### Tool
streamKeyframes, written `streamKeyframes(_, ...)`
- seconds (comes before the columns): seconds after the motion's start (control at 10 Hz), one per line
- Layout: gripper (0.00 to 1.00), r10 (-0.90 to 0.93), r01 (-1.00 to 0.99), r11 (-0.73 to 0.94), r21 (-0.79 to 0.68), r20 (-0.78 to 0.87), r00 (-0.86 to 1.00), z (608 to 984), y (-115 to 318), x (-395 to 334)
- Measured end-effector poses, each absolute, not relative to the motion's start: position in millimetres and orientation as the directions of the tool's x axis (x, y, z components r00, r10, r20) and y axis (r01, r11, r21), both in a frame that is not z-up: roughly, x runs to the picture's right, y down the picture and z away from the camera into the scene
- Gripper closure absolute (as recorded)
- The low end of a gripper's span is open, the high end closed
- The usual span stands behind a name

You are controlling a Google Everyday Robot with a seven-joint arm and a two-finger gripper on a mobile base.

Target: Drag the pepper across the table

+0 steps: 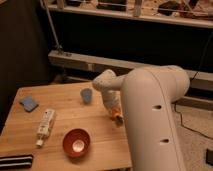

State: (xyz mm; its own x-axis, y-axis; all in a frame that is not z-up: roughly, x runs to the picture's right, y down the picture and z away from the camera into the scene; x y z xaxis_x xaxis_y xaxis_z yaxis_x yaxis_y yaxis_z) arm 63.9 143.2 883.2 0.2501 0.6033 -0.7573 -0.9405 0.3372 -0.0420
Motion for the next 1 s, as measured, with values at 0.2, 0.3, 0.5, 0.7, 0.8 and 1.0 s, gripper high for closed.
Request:
streamKeyframes(0.2,0.77,0.600,-0.943,0.332,-0.026,-0.766,0.232,884.0,143.9,75.5)
streamKeyframes(0.3,0.77,0.599,-0.944,0.330,-0.021,-0.768,0.227,883.9,143.5,79.0)
streamKeyframes(0.5,0.77,0.597,-0.945,0.326,-0.008,-0.774,0.212,883.7,141.5,89.0)
streamKeyframes(0.7,0.77,0.596,-0.947,0.323,0.002,-0.777,0.201,883.8,138.2,99.2)
streamKeyframes(0.8,0.77,0.598,-0.948,0.318,0.005,-0.777,0.197,883.5,137.3,103.8)
streamKeyframes(1.0,0.77,0.605,-0.952,0.307,0.005,-0.773,0.191,882.8,136.8,111.0)
